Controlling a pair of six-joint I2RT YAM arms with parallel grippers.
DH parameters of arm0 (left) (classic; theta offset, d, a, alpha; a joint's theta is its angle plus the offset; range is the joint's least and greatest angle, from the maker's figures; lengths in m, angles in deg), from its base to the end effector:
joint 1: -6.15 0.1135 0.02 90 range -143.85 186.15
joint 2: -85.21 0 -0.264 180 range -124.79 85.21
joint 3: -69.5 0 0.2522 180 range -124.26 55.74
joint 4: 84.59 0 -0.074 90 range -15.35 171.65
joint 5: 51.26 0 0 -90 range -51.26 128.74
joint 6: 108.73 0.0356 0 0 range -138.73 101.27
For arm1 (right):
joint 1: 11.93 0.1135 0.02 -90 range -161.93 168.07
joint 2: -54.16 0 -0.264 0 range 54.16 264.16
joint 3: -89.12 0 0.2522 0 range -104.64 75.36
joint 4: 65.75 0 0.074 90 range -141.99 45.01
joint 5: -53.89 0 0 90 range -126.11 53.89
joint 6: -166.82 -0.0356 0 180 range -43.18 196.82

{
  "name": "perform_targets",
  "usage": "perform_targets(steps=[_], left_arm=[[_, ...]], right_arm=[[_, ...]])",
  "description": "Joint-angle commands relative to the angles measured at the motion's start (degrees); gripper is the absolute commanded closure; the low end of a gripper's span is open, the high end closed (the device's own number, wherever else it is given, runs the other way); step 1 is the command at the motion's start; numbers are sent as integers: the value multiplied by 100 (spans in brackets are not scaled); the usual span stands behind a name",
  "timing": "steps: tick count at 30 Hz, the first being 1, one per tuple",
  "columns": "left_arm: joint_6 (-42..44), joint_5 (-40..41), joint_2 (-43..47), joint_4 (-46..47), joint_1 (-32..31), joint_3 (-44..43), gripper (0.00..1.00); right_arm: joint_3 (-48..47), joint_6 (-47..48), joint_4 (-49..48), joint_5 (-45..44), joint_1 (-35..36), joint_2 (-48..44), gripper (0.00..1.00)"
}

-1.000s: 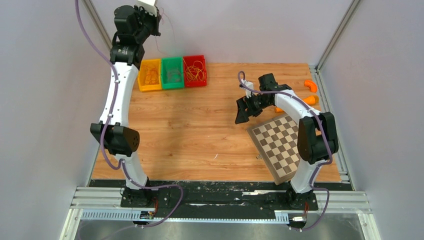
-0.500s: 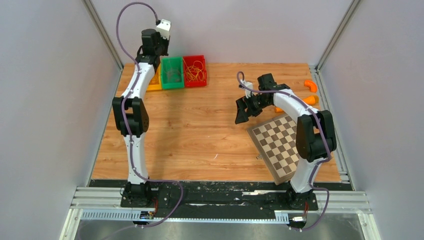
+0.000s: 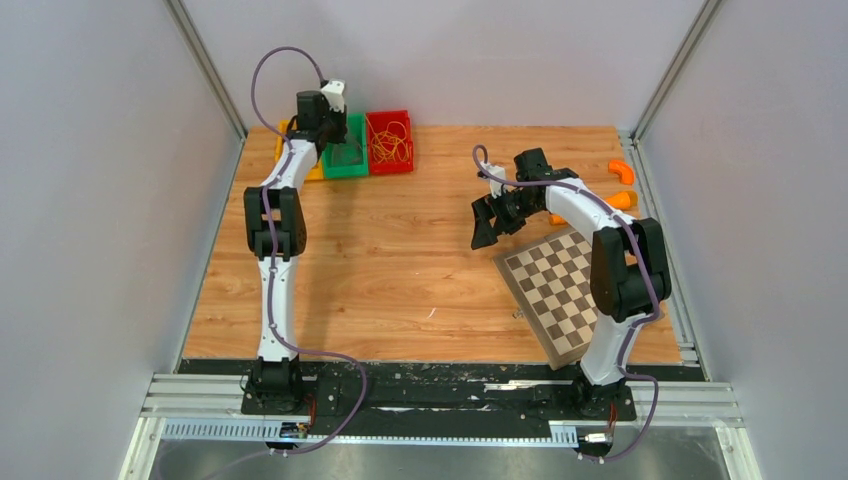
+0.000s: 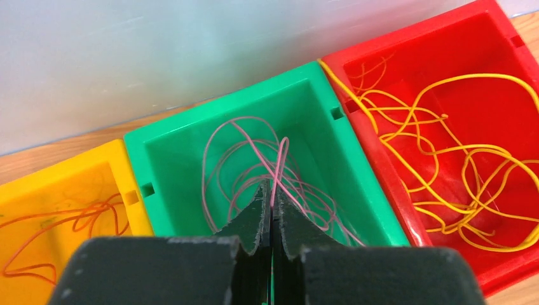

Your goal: Untangle the cables

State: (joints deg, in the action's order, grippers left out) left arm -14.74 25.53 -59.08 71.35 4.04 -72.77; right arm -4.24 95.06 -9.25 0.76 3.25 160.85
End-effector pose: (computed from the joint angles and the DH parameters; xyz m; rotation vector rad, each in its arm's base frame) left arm 0.5833 -0.0296 0.2109 0.2525 2.0036 -0.2126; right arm 0.3578 0.1192 0.2120 -0.9116 2.4905 0.8696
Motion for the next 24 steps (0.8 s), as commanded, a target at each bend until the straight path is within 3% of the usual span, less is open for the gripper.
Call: perform_targets(steps=[1, 4, 7, 10, 17, 20, 24], left_arm=[[-330, -261, -123, -23, 61, -521, 96], [-316, -229, -111, -102, 60, -542, 82], [-316, -275, 23, -187, 61, -423, 44], [-305, -378, 373, -151, 62, -158, 28], [-150, -441, 980, -404, 62, -8, 15], [-121, -486, 1175, -525, 62, 101, 3], [-148, -620, 1513, -562, 62, 281, 0]], right_arm=[[-169, 93, 39, 18, 15, 33, 11], [-237, 82, 55, 53, 10, 82, 11], [-303, 75, 67, 74, 18, 137, 11], [-336, 44, 66, 113, 13, 175, 11], [-371, 13, 59, 206, 20, 202, 11], [-352, 13, 58, 220, 14, 186, 11], [-325, 13, 58, 262, 12, 146, 11]])
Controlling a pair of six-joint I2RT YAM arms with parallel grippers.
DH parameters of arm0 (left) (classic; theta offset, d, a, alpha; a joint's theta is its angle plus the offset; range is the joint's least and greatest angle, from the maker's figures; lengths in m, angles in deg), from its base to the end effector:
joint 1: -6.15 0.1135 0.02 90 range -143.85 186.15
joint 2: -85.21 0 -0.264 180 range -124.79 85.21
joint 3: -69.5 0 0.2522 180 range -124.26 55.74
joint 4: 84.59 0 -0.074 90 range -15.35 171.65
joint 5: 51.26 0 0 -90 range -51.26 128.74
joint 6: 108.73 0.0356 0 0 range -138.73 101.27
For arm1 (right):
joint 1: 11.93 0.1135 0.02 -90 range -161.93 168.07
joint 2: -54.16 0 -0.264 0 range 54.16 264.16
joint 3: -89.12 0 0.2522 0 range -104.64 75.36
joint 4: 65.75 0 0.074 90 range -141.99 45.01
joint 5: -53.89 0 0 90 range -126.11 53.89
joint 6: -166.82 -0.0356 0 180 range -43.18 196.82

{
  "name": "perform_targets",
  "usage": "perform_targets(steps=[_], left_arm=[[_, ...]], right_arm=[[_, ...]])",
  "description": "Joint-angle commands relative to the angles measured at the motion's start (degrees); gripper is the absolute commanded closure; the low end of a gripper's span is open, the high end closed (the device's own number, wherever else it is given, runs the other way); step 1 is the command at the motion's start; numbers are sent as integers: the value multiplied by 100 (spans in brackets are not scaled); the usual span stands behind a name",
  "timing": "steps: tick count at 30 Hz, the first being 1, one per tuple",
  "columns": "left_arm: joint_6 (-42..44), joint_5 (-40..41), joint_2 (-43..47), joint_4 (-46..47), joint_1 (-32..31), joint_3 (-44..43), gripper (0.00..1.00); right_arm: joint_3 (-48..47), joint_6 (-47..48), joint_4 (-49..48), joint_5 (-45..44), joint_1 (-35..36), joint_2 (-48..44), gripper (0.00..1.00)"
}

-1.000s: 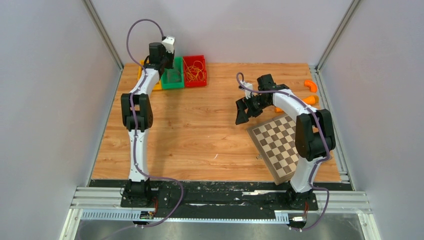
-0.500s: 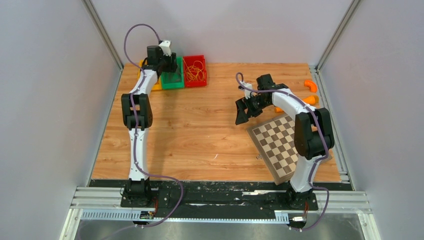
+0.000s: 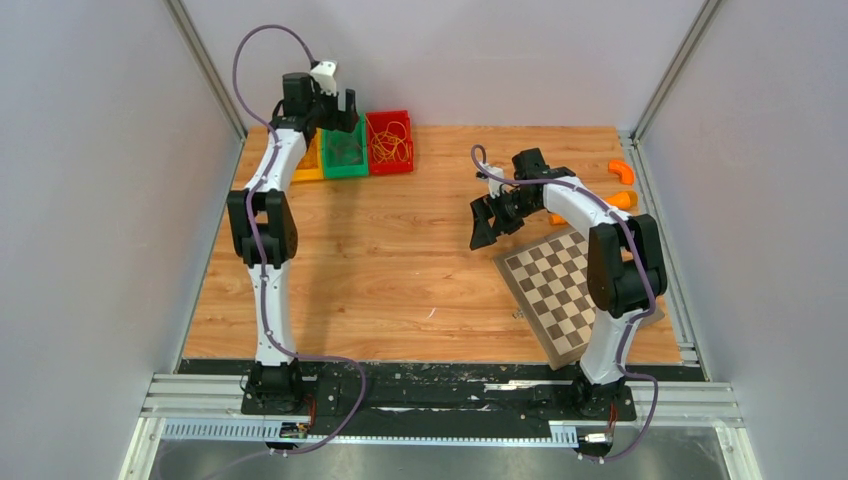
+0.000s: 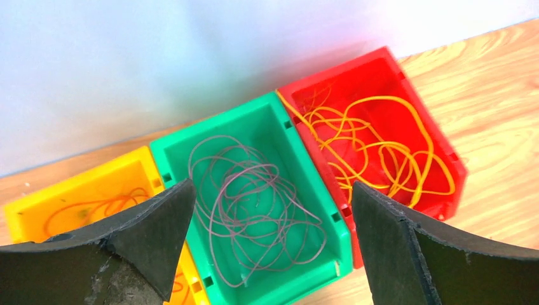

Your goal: Untangle the cables

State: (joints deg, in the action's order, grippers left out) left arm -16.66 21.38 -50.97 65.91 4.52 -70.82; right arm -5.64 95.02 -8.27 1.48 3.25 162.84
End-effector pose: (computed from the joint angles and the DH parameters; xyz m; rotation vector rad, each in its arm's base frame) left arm 0.5591 -0.0265 0.2683 0.2570 1.9879 -0.2997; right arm 0.3629 0.1210 0.2061 -0.9084 2.5121 0.8959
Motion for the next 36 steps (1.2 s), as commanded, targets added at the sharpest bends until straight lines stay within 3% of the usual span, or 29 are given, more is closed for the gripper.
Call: perform_targets(steps=[1, 7, 15, 20, 24, 27, 36], left_arm=[[38, -234, 778, -74, 13, 87, 0], [184, -188, 1118, -823, 13, -145, 0], [344, -65, 1963, -2167, 20, 25, 0], [347, -811, 2788, -2801, 112, 604, 0], [135, -1168, 3348, -3192, 235, 1317, 0], [46, -1238, 3844, -3407, 328, 1784, 0], [-312, -825, 5056, -2925, 376, 4219, 0]], right_arm=[[-183, 9, -40, 196, 18, -75, 11], [-333, 50, -156, 123, -3, -235, 10], [-1093, -68, -605, -108, -272, -408, 0], [-1374, -338, -1012, -420, -358, -638, 0], [-691, -771, -1768, -763, -551, -1411, 0], [-209, -995, -1800, -872, -774, -1876, 0], [1738, -1242, -1882, -203, -2177, -3190, 0]])
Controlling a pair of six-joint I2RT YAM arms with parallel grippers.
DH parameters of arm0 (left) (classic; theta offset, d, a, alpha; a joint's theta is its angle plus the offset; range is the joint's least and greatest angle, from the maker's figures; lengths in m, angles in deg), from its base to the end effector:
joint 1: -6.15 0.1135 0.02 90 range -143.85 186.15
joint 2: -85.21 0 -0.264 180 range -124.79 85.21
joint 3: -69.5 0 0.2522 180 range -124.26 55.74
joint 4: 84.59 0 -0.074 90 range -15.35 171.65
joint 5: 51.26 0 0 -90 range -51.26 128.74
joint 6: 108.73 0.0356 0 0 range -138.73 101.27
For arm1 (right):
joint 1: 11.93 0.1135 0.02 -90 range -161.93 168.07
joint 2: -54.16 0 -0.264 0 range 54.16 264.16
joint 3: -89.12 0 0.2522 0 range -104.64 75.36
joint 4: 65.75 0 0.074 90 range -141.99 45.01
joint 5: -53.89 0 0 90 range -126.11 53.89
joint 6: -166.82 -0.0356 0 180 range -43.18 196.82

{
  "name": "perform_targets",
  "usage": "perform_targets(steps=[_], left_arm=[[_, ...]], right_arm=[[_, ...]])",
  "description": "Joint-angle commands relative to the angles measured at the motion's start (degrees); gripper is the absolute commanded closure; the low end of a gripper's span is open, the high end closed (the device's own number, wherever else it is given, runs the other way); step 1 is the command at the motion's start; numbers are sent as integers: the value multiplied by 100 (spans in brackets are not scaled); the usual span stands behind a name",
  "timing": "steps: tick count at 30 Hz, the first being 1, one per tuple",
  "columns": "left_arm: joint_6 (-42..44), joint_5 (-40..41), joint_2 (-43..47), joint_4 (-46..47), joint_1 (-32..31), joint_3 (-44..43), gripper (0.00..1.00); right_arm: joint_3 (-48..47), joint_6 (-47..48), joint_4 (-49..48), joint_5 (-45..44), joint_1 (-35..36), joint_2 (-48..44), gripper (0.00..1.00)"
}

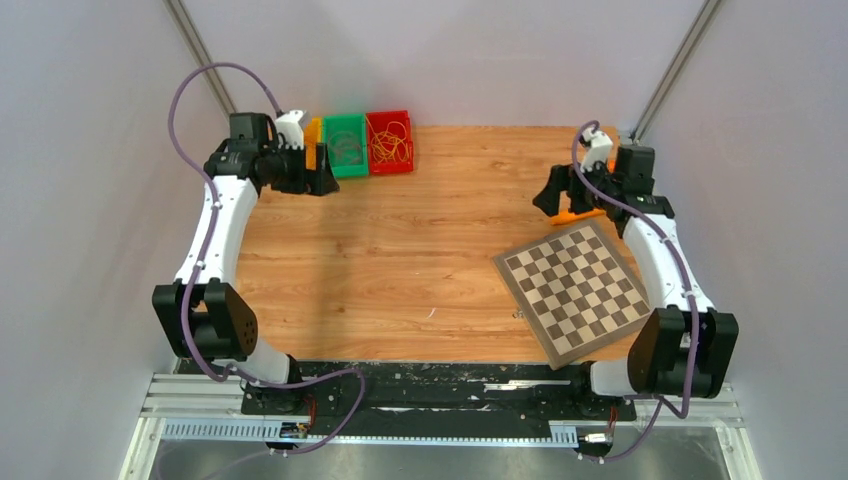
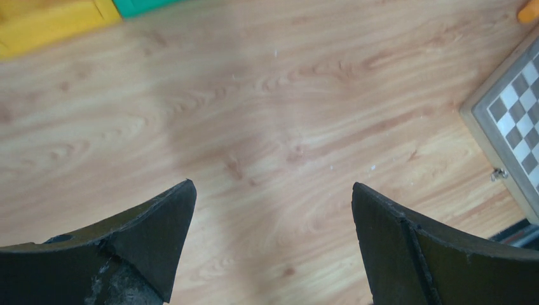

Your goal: Untangle the cables

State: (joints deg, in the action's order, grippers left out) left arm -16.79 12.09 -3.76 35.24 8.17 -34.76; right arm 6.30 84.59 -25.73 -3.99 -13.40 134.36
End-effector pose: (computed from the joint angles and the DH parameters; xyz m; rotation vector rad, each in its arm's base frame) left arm 0.3339 -0.0042 0.3693 0.2241 2.2943 -0.5101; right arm 0.3101 0.0110 0.3219 -0.4207 2.1156 0.5278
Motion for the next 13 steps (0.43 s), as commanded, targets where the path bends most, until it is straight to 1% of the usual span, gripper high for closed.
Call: perform_targets(steps=[1, 4, 6, 9, 13], left_arm=[[-303, 106, 411, 201, -2, 740, 0], [-248, 260, 551, 299, -52, 1225, 0], [-239, 319, 605, 297, -108, 1345, 0], [-286, 531, 662, 339, -237, 1424, 0], [-227, 871, 669, 353, -583, 1349, 0]], right_arm=[[709, -197, -133, 235, -583, -427, 0], [1089, -71, -70, -84, -621, -710, 0], [1295, -7, -73, -172, -626, -879, 0], [1439, -67, -93, -282, -620, -965, 0], [1314, -191, -84, -191, -582, -909, 0]])
